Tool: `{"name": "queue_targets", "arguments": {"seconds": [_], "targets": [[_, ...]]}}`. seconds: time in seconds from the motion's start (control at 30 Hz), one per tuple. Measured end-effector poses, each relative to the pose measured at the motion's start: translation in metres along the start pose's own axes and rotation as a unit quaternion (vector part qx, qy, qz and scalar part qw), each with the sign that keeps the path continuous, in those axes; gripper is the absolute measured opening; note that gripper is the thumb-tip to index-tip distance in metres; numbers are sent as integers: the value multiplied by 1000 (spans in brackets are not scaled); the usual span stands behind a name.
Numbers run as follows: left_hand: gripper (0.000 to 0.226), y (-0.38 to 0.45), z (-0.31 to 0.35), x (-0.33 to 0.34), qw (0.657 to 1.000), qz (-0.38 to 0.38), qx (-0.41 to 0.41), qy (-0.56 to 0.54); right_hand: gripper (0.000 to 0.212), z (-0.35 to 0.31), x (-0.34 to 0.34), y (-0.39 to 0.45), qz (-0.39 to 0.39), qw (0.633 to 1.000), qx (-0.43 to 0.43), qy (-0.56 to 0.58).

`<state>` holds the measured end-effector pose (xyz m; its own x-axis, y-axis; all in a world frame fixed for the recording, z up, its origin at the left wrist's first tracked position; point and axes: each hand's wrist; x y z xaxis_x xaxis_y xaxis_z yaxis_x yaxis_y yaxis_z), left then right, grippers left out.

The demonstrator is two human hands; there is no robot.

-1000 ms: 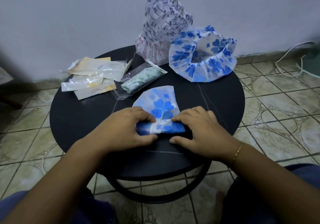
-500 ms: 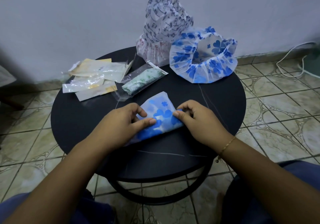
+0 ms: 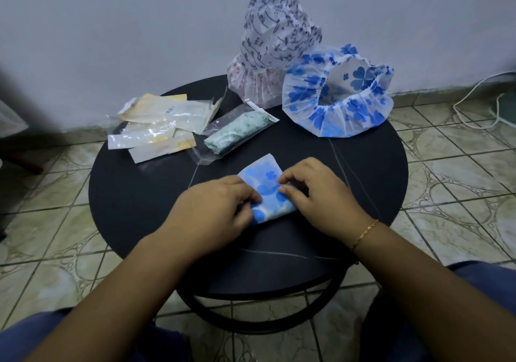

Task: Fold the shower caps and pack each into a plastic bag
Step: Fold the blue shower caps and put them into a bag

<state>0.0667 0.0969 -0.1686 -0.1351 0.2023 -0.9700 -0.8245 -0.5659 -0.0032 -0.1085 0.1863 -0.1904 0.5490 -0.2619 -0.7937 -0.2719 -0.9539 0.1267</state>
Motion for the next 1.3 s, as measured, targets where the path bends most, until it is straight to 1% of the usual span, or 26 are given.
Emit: {"name": "queue_targets", "arguments": {"seconds": [0.07, 0.1, 0.17, 0.2, 0.23, 0.3, 0.37, 0.47, 0.53, 0.63, 0.7, 0.73, 0.8, 0.87, 0.93, 1.0, 1.07, 1.13, 1.23, 1.3], "targets": [[45, -1, 0, -1, 999, -24, -24, 8, 21, 2, -5, 0, -60, 998, -31, 6], [49, -1, 0, -2, 999, -35, -29, 13, 30, 2, -10, 0, -101, 994, -30, 8], [49, 0, 1, -3, 998, -46, -35, 17, 51, 3, -19, -1, -169, 985, -15, -1], [46, 0, 0, -4, 998, -46, -37, 12, 55, 4, -21, 0, -185, 983, -13, -11], [43, 0, -1, -5, 998, -47, -39, 5, 53, 4, -22, 0, -187, 982, -14, -16], [43, 1, -4, -6, 998, -56, -39, -12, 41, 4, -20, 2, -173, 985, -10, -2], [51, 1, -8, -6, 998, -60, -32, -16, 30, 4, -16, 3, -161, 987, 1, 11], [49, 2, -9, -5, 997, -53, -37, 33, 33, 2, -12, 7, -143, 989, 22, 29], [51, 2, -8, -2, 998, -16, -47, 41, 34, -1, -8, 9, -129, 991, 33, 32], [53, 2, -7, 2, 996, 53, -62, 37, 26, -2, -2, 12, -102, 992, 50, 55], [48, 3, -8, 7, 994, 81, -56, 51, 23, -4, 1, 13, -67, 991, 60, 97], [43, 4, -7, 9, 993, 100, -41, 47, 23, -5, 2, 13, -59, 992, 53, 98], [34, 5, -7, 13, 991, 129, -1, 33, 21, -7, 5, 14, -54, 996, 34, 65], [32, 7, -8, 16, 991, 125, 29, 38, 19, -11, 6, 15, -48, 998, 28, 28], [38, 8, -10, 15, 995, 86, 37, 38, 21, -11, 7, 16, -39, 999, 32, -8], [52, 9, -14, 16, 997, 52, 41, 28, 27, -9, 9, 16, -25, 996, 31, -76], [56, 11, -16, 17, 998, 46, 44, 24, 31, -8, 11, 15, -2, 990, 16, -139], [57, 14, -17, 16, 998, 50, 41, 21, 36, -11, 12, 10, 22, 987, -31, -159], [61, 19, -19, 14, 997, 59, 40, 16, 47, -17, 16, 4, -1, 977, -108, -184], [63, 21, -21, 13, 997, 62, 41, 25, 44, -18, 17, 6, -28, 978, -108, -177]]}}
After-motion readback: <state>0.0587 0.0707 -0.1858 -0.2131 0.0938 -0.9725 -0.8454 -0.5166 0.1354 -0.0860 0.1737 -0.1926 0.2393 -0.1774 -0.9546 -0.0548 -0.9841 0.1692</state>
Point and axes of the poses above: each hand's wrist, its own y-axis towards the middle knuckle, its own x-axis out of the palm, z = x × y, and after that the axes turned 7 degrees about -z, right-handed
